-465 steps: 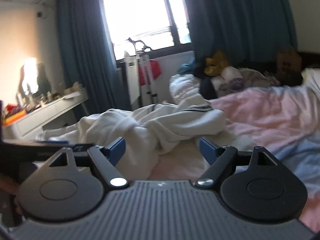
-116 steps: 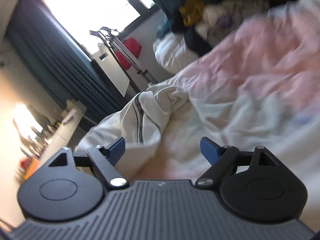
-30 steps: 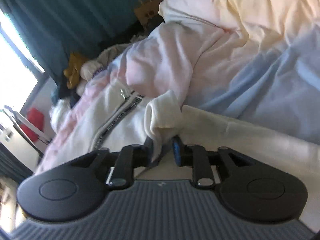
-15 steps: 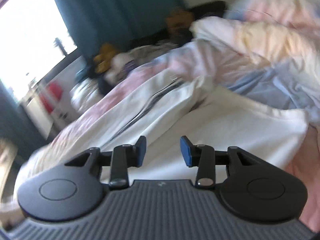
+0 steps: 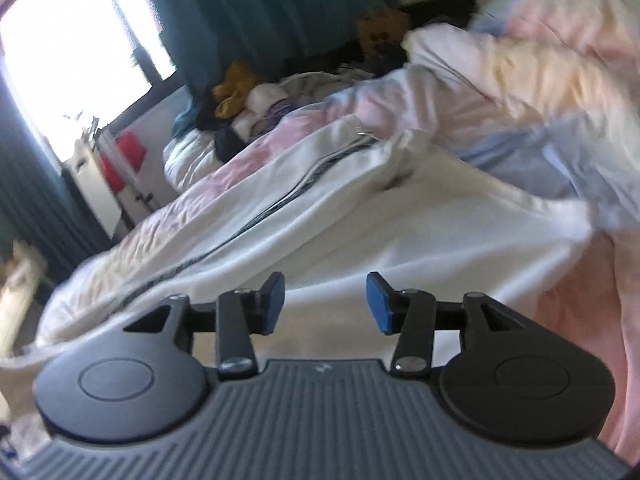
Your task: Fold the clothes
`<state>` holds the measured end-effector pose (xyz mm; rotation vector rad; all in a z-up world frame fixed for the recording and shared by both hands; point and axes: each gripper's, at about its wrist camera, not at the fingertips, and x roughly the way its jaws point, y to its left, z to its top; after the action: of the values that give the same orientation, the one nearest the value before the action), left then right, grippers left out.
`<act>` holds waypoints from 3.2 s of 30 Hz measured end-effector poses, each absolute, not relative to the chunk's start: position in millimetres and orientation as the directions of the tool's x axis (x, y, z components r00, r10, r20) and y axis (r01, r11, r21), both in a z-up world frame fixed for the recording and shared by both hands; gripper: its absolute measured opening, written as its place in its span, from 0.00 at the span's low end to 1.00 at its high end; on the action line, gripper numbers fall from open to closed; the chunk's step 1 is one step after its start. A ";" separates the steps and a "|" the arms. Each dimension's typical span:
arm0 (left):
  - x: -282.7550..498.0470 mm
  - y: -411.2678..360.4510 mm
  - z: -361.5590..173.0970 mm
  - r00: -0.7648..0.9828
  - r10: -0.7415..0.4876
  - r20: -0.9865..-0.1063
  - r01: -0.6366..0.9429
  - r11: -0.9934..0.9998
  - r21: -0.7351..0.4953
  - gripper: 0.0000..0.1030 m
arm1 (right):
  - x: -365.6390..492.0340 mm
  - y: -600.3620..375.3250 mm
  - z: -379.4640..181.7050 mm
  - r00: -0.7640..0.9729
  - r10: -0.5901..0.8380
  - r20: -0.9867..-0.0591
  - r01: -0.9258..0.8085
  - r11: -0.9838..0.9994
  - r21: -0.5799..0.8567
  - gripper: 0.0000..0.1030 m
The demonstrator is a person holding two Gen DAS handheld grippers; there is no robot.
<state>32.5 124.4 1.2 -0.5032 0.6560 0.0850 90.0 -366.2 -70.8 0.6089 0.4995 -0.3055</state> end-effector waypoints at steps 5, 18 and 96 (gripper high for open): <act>13.5 185.5 13.7 0.762 -0.045 -0.646 -0.400 0.752 -0.524 0.88 | 82.3 -388.3 -79.0 0.844 -0.161 -0.511 0.462 0.701 0.543 0.50; -18.5 277.3 -32.0 0.621 -0.028 -0.784 -0.687 0.461 -0.561 0.92 | 22.1 -457.7 -115.5 0.747 -0.388 -0.540 0.652 0.266 0.711 0.70; 393.9 290.8 -38.7 0.782 -0.037 -0.622 -0.422 0.702 -0.573 0.38 | 424.4 -508.1 -111.5 0.861 -0.138 -0.490 0.418 0.742 0.525 0.43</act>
<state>393.9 290.8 -38.7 -0.7731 0.6498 0.2322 424.4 -508.1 -111.5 0.6708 0.4433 -0.3158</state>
